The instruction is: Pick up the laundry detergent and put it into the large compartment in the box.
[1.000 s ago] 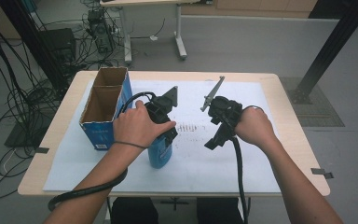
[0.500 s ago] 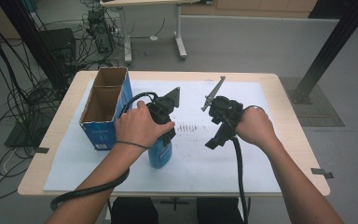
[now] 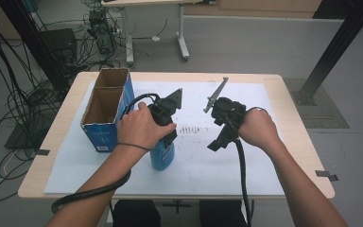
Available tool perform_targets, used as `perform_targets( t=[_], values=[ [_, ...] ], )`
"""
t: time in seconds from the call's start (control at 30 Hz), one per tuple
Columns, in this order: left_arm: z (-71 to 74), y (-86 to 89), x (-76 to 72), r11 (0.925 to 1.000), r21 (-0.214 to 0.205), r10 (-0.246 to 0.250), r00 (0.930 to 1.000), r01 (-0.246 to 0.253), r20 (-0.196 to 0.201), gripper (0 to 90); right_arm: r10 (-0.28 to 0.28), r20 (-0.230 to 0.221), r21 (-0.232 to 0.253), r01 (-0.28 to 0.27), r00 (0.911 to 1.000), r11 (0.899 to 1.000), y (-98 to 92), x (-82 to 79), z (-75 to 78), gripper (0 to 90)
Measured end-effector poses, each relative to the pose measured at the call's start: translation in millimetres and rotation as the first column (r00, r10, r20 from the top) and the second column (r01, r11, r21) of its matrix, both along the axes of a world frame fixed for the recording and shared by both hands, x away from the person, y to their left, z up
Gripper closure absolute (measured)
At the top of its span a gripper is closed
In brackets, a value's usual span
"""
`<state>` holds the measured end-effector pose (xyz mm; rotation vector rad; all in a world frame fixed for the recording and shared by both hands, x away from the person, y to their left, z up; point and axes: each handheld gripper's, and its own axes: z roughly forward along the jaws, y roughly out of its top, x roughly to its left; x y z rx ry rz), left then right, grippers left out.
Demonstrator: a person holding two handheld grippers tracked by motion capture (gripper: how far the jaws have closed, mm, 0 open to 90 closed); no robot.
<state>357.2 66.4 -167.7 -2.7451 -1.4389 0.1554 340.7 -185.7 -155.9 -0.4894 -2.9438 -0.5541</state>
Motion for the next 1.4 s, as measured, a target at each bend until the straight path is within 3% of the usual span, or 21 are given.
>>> perform_targets(
  t=[1.4],
  values=[
    [-0.6,1.4,-0.4,1.0000,-0.005,0.000,1.0000,0.000,0.001,37.1,-0.002,-0.006,0.001,0.002,1.0000,1.000,1.6,3.8,-2.2,3.4]
  ],
)
